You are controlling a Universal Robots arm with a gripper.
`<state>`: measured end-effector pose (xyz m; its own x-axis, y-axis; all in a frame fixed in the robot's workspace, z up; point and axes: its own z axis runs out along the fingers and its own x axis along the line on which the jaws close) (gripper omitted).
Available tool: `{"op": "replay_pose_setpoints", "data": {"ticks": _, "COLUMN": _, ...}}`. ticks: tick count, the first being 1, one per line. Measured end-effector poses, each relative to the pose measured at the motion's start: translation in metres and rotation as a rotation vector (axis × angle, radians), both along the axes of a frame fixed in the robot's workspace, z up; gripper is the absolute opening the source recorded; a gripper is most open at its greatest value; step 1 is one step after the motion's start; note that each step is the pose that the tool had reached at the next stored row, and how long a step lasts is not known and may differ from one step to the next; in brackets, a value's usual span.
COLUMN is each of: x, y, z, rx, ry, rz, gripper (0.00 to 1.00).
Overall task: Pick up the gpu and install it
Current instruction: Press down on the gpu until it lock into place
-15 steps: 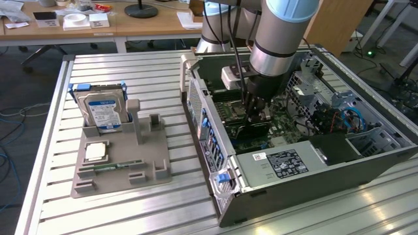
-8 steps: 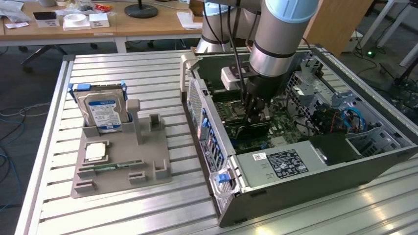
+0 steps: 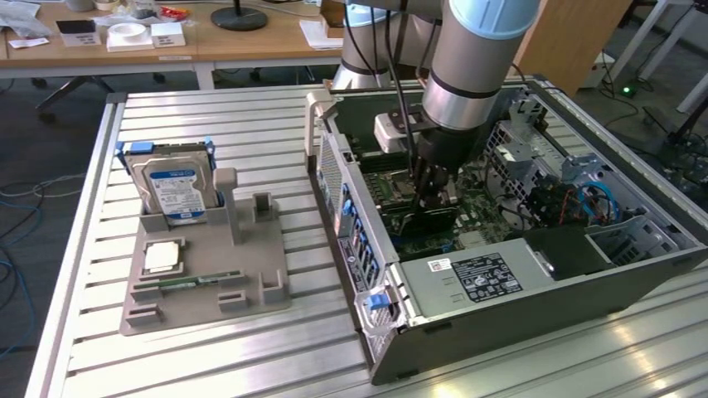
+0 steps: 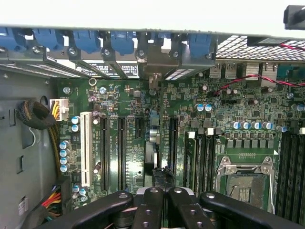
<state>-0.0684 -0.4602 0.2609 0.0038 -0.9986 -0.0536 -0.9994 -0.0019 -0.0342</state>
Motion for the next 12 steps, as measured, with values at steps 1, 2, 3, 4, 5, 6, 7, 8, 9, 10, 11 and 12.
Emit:
{"op": "replay_pose_setpoints", "data": {"ticks": 1, "x": 0.000, "y": 0.0000, "z": 0.0000, "rx": 0.0000, "ry": 0.0000, "rz": 0.000, "gripper": 0.11}}
{"op": "replay_pose_setpoints", "data": {"ticks": 2, "x": 0.000, "y": 0.0000, "z": 0.0002, "rx": 0.0002, "ry": -0.0001, "rz": 0.000, "gripper": 0.11}}
{"op": "replay_pose_setpoints", "data": {"ticks": 3, "x": 0.000, "y": 0.0001, "z": 0.0006, "rx": 0.0007, "ry": -0.0002, "rz": 0.000, "gripper": 0.11}}
{"op": "replay_pose_setpoints", "data": {"ticks": 4, "x": 0.000, "y": 0.0001, "z": 0.0014, "rx": 0.0014, "ry": -0.0006, "rz": 0.000, "gripper": 0.11}}
{"op": "replay_pose_setpoints", "data": {"ticks": 5, "x": 0.000, "y": 0.0001, "z": 0.0032, "rx": 0.0006, "ry": -0.0002, "rz": 0.000, "gripper": 0.11}}
{"op": "replay_pose_setpoints", "data": {"ticks": 6, "x": 0.000, "y": 0.0000, "z": 0.0050, "rx": 0.0001, "ry": -0.0001, "rz": 0.000, "gripper": 0.11}}
{"op": "replay_pose_setpoints", "data": {"ticks": 7, "x": 0.000, "y": 0.0000, "z": 0.0067, "rx": 0.0001, "ry": -0.0001, "rz": 0.000, "gripper": 0.11}}
{"op": "replay_pose_setpoints", "data": {"ticks": 8, "x": 0.000, "y": 0.0000, "z": 0.0084, "rx": 0.0001, "ry": -0.0001, "rz": 0.000, "gripper": 0.11}}
{"op": "replay_pose_setpoints", "data": {"ticks": 9, "x": 0.000, "y": 0.0000, "z": 0.0099, "rx": 0.0001, "ry": -0.0001, "rz": 0.000, "gripper": 0.11}}
{"op": "replay_pose_setpoints", "data": {"ticks": 10, "x": 0.000, "y": 0.0000, "z": 0.0113, "rx": 0.0000, "ry": -0.0001, "rz": 0.000, "gripper": 0.11}}
{"op": "replay_pose_setpoints", "data": {"ticks": 11, "x": 0.000, "y": 0.0000, "z": 0.0127, "rx": 0.0001, "ry": -0.0001, "rz": 0.000, "gripper": 0.11}}
{"op": "replay_pose_setpoints", "data": {"ticks": 12, "x": 0.000, "y": 0.0000, "z": 0.0142, "rx": 0.0001, "ry": -0.0001, "rz": 0.000, "gripper": 0.11}}
